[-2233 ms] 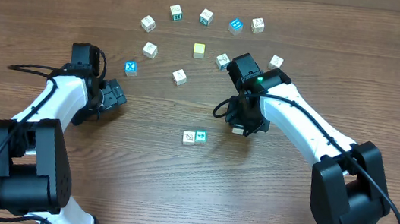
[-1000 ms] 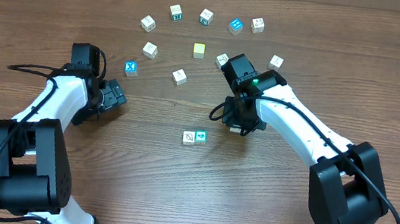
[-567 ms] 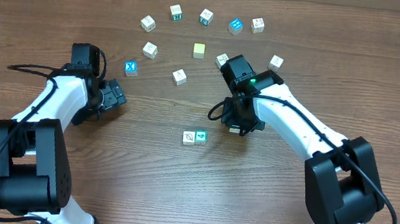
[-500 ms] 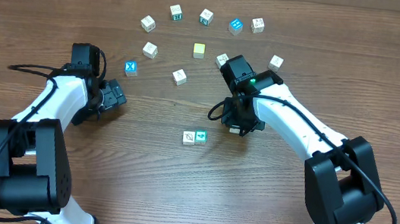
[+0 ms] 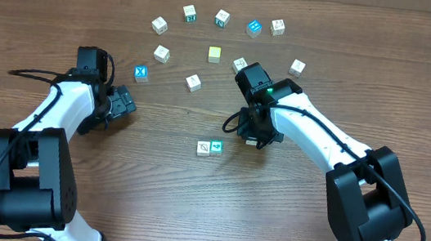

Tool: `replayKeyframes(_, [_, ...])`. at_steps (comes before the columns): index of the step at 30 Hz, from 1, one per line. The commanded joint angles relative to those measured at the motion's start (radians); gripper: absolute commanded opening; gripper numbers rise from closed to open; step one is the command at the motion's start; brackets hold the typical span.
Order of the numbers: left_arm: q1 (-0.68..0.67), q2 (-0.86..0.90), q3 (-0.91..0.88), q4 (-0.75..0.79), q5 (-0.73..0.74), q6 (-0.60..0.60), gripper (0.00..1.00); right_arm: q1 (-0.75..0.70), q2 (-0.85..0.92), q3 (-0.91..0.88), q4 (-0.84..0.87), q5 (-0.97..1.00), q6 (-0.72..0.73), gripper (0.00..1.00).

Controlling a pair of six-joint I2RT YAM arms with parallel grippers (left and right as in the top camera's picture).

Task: Form a horizontal line
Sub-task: 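Lower the green 7 block onto the table right of the green 4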

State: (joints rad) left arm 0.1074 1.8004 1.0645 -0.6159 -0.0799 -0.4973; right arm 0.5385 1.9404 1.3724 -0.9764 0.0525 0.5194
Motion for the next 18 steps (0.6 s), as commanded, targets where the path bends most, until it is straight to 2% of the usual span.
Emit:
replayKeyframes(1, [0.004,0.011,-0.004,0.000,-0.006,0.003,1.00,0.005,0.002,-0.008,0.007,0.010,-0.005,0.13])
replayKeyframes(18, [0.003,0.011,-0.004,0.000,-0.006,0.003,1.00,0.005,0.002,-0.026,0.026,0.014,-0.004,0.20])
